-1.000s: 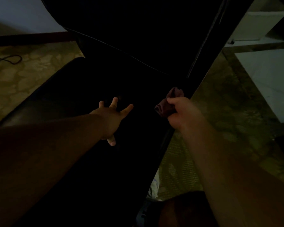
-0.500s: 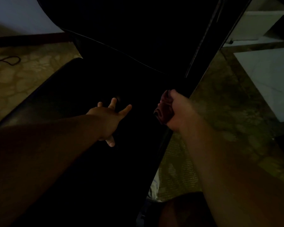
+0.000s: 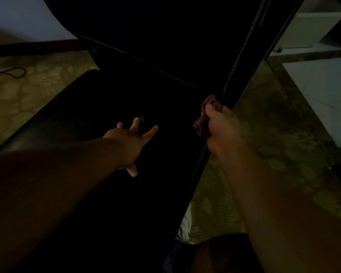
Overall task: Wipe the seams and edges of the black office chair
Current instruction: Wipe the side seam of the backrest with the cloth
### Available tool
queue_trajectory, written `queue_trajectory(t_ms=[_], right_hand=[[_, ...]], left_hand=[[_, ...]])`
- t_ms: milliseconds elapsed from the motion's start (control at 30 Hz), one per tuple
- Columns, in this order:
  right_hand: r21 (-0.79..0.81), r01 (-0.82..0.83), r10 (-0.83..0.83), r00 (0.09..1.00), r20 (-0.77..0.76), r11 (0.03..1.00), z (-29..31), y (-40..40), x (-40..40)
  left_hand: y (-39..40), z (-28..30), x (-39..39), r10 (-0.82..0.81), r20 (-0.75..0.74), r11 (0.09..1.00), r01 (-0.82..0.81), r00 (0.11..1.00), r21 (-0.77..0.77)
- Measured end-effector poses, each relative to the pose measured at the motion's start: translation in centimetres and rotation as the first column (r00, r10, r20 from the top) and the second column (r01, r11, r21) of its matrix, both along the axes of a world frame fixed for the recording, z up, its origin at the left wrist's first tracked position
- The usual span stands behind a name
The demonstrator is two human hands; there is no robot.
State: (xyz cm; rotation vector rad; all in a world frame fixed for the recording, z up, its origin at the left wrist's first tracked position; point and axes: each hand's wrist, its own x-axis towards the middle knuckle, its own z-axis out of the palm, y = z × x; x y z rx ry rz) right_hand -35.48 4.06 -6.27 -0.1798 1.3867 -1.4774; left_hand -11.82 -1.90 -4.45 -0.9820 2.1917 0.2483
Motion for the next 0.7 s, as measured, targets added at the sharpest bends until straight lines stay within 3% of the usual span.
queue_trajectory(t_ms=[100,233,367,533,700], right_hand=[[-0.044,0.019,-0.019,1.0,-0.007,0.999,0.23,-0.01,0.15],[0.011,0.038,-0.038,0.996,0.082,0.999,0.04,0.4,-0.15],[-0.069,-0.003,0.002,1.0,-0.015,0.998,0.08,0.12,-0.11],[-0.06,0.041,-0.035,0.994,0.108,0.997,0.44,0.1,0.24],[-0.114,0.055,-0.041,0.991,0.124,0.992,0.88,-0.07,0.23]], left_hand=[[-0.02,0.05,0.13,-0.008,-0.004,1.0,0.008,1.0,-0.006],[0.03,0.1,0.09,-0.017,-0.009,1.0,0.017,1.0,-0.007],[0.07,0.07,0.16,-0.014,-0.01,1.0,0.014,1.0,-0.008],[0.03,0.19,0.09,0.002,-0.009,1.0,-0.002,1.0,0.0],[0.14,0.27,-0.16,0.028,-0.005,1.0,-0.028,1.0,0.011]])
